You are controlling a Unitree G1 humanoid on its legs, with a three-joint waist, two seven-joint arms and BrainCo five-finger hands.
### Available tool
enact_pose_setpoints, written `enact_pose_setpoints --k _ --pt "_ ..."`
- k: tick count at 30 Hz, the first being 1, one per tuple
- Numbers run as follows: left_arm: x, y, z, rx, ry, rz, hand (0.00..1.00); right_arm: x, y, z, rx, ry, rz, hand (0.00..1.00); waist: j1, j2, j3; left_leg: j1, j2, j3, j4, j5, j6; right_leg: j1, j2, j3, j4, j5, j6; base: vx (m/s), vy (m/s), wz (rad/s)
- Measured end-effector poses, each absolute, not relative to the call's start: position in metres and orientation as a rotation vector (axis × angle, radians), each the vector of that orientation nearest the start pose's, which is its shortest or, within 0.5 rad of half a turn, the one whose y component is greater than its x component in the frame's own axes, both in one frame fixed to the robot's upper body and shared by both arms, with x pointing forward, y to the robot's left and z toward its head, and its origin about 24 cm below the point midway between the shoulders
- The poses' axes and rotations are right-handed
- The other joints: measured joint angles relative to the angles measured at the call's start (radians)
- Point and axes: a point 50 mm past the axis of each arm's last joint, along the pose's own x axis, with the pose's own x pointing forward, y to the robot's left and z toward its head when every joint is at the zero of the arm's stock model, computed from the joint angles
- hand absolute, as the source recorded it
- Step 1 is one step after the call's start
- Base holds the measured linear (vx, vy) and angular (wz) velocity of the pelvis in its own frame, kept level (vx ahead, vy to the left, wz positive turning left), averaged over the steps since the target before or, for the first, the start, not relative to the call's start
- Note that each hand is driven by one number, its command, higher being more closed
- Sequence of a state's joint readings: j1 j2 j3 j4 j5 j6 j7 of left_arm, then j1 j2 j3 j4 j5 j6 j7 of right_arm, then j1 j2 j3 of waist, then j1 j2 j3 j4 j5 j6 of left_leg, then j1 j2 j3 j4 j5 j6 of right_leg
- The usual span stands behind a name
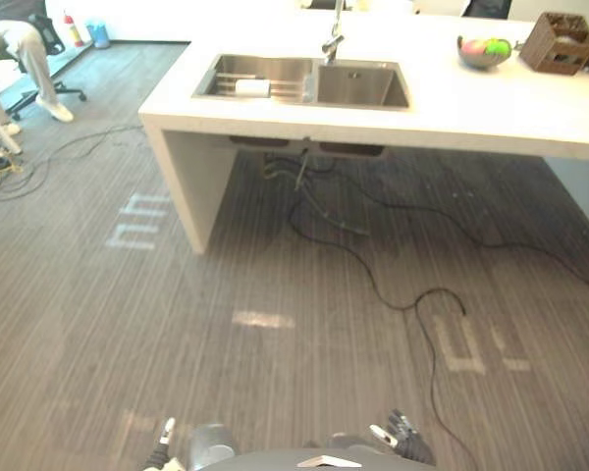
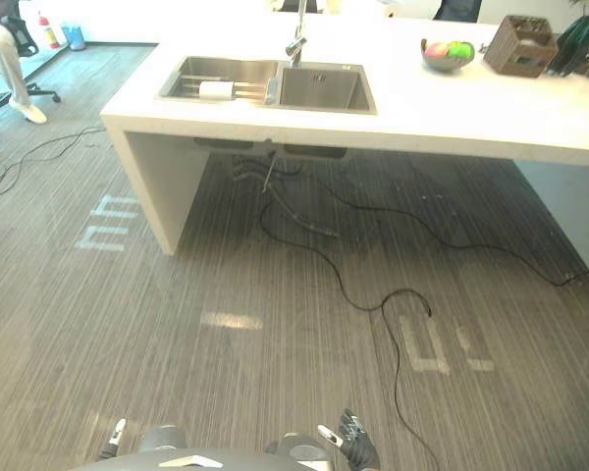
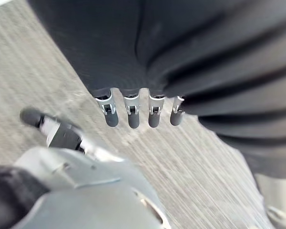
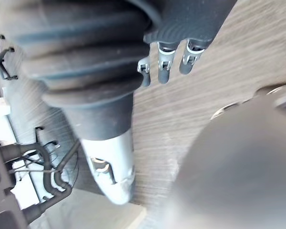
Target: Walk over to the sink, pick up the cup, carry it to the dishwasher, place the cup inside the dishwasher, then close the dishwasher door
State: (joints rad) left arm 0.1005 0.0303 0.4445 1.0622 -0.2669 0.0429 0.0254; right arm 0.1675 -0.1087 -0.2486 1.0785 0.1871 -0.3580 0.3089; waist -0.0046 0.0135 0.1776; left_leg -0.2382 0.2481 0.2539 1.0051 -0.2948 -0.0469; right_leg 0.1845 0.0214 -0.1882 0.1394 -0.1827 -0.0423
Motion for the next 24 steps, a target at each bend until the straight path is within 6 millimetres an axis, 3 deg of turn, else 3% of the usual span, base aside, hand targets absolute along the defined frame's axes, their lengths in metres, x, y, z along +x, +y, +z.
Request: enact_pose_setpoints --k 2,3,4,5,6,7,8,9,10,11,12,13,14,15,16,17,18,19,20,22,24 --pt "0.085 0.215 -0.161 -0.279 1.075 0.549 0.0 0.097 -0.218 -0.142 0.245 0.734 -0.151 0.0 0.012 -0.007 0.009 -0.079 -0.072 0.179 -0.329 0.024 0.023 0.062 -0.04 0.012 -0.049 -0.006 0.009 0.52 0.065 -0.41" --pt "0.088 0.214 -0.16 -0.241 1.07 0.536 0.0 0.101 -0.218 -0.14 0.243 0.714 -0.149 0.0 0.018 -0.008 0.009 -0.088 -0.094 0.216 -0.444 0.063 0.021 0.077 -0.056 0.011 -0.058 -0.017 0.021 0.55 0.131 -0.57" --pt "0.092 0.212 -0.158 -0.169 1.066 0.513 0.0 0.107 -0.217 -0.136 0.239 0.672 -0.142 0.0 0.028 -0.003 0.011 -0.094 -0.117 0.257 -0.642 0.145 0.007 0.114 -0.075 0.013 -0.086 -0.045 0.044 0.54 0.184 -0.7" --pt "0.091 0.213 -0.158 -0.122 1.058 0.522 0.0 0.11 -0.214 -0.134 0.236 0.65 -0.131 0.0 0.034 0.009 0.013 -0.108 -0.107 0.263 -0.738 0.175 0.015 0.163 -0.076 0.02 -0.112 -0.088 0.075 0.65 0.247 -0.66" --pt "0.089 0.211 -0.158 -0.11 1.058 0.526 0.0 0.111 -0.212 -0.134 0.234 0.652 -0.121 0.0 0.032 0.014 0.017 -0.113 -0.096 0.26 -0.733 0.219 0.053 0.188 -0.073 0.029 -0.113 -0.112 0.083 0.56 0.264 -0.38" --pt "0.088 0.211 -0.158 -0.104 1.059 0.528 0.0 0.111 -0.211 -0.134 0.235 0.651 -0.12 0.0 0.033 0.014 0.017 -0.113 -0.096 0.258 -0.726 0.231 0.063 0.191 -0.074 0.031 -0.113 -0.119 0.084 0.47 0.228 -0.03" --pt "0.095 0.219 -0.152 -0.019 0.994 0.534 0.0 0.105 -0.198 -0.139 0.255 0.677 -0.106 0.0 0.031 -0.019 0.008 -0.116 -0.121 0.26 -0.655 0.288 0.139 0.208 -0.11 0.051 -0.051 -0.159 0.047 0.7 0.382 0.27" --pt "0.11 0.222 -0.146 0.075 0.916 0.511 0.0 0.106 -0.19 -0.14 0.248 0.692 -0.096 0.0 0.026 -0.038 0.005 -0.13 -0.15 0.265 -0.632 0.266 0.172 0.169 -0.137 0.08 0.026 -0.143 0.027 0.47 0.271 0.39" --pt "0.116 0.221 -0.143 0.11 0.889 0.488 0.0 0.106 -0.189 -0.141 0.243 0.696 -0.091 0.0 0.025 -0.041 0.006 -0.134 -0.163 0.265 -0.627 0.255 0.187 0.153 -0.144 0.093 0.061 -0.136 0.025 0.65 0.411 0.72" --pt "0.13 0.218 -0.138 0.202 0.832 0.433 0.0 0.106 -0.188 -0.142 0.233 0.709 -0.084 0.0 0.012 -0.041 0.005 -0.14 -0.181 0.266 -0.582 0.222 0.217 0.129 -0.158 0.107 0.161 -0.111 0.058 0.41 0.252 0.66" --pt "0.134 0.216 -0.136 0.24 0.814 0.411 0.0 0.106 -0.188 -0.142 0.234 0.713 -0.09 0.0 0.006 -0.046 0.002 -0.135 -0.195 0.264 -0.568 0.198 0.222 0.119 -0.167 0.118 0.212 -0.099 0.075 0.7 0.427 0.77" --pt "0.143 0.212 -0.132 0.33 0.765 0.378 0.0 0.101 -0.19 -0.145 0.237 0.738 -0.114 0.0 0.002 -0.061 -0.005 -0.101 -0.234 0.265 -0.578 0.165 0.228 0.078 -0.197 0.138 0.345 -0.053 0.146 0.47 0.29 0.46" --pt "0.149 0.209 -0.129 0.369 0.731 0.362 0.0 0.098 -0.192 -0.146 0.238 0.748 -0.127 0.0 0.0 -0.066 -0.008 -0.076 -0.254 0.265 -0.595 0.155 0.234 0.051 -0.21 0.152 0.433 -0.011 0.191 0.44 0.288 0.34" --pt "0.155 0.204 -0.126 0.426 0.694 0.338 0.0 0.095 -0.194 -0.148 0.24 0.765 -0.141 0.0 -0.001 -0.071 -0.009 -0.025 -0.283 0.266 -0.638 0.152 0.23 -0.012 -0.217 0.185 0.589 0.078 0.268 0.28 0.214 0.11" --pt "0.163 0.198 -0.118 0.487 0.623 0.314 0.0 0.093 -0.199 -0.148 0.248 0.768 -0.165 0.0 -0.006 -0.072 -0.009 0.055 -0.315 0.267 -0.721 0.155 0.224 -0.122 -0.221 0.205 0.855 0.156 0.294 0.28 0.251 0.02" --pt "0.175 0.19 -0.107 0.537 0.526 0.292 0.0 0.092 -0.207 -0.147 0.228 0.766 -0.174 0.0 -0.013 -0.057 -0.014 0.135 -0.339 0.267 -0.822 0.159 0.212 -0.23 -0.243 0.145 1.087 0.182 0.231 0.24 0.249 -0.04" --pt "0.183 0.186 -0.099 0.555 0.466 0.281 0.0 0.09 -0.211 -0.147 0.219 0.771 -0.179 0.0 -0.018 -0.049 -0.018 0.174 -0.343 0.273 -0.865 0.135 0.166 -0.284 -0.256 0.105 1.168 0.184 0.166 0.25 0.237 -0.02" --pt "0.201 0.184 -0.076 0.598 0.323 0.288 0.0 0.085 -0.21 -0.148 0.228 0.778 -0.188 0.0 -0.029 -0.074 -0.021 0.188 -0.317 0.26 -0.738 0.096 0.216 -0.387 -0.353 0.028 1.281 0.16 0.04 0.38 0.092 -0.24" --pt "0.218 0.181 -0.053 0.636 0.192 0.3 0.0 0.084 -0.217 -0.147 0.223 0.773 -0.214 0.0 -0.028 -0.041 -0.013 0.216 -0.281 0.198 -0.712 0.071 0.197 -0.467 -0.414 -0.025 1.333 0.132 -0.003 0.42 0.02 -0.35" --pt "0.236 0.188 -0.027 0.684 0.08 0.328 0.0 0.085 -0.221 -0.146 0.245 0.769 -0.243 0.0 -0.053 -0.037 -0.017 0.301 -0.287 0.213 -0.787 0.087 0.201 -0.536 -0.437 -0.078 1.219 0.096 -0.019 0.38 -0.023 -0.31" --pt "0.255 0.187 0.005 0.695 -0.039 0.33 0.0 0.075 -0.219 -0.147 0.265 0.777 -0.265 0.0 -0.066 -0.032 -0.017 0.35 -0.288 0.202 -0.848 0.094 0.191 -0.547 -0.403 -0.162 0.98 0.068 0.007 0.36 0.014 0.09"
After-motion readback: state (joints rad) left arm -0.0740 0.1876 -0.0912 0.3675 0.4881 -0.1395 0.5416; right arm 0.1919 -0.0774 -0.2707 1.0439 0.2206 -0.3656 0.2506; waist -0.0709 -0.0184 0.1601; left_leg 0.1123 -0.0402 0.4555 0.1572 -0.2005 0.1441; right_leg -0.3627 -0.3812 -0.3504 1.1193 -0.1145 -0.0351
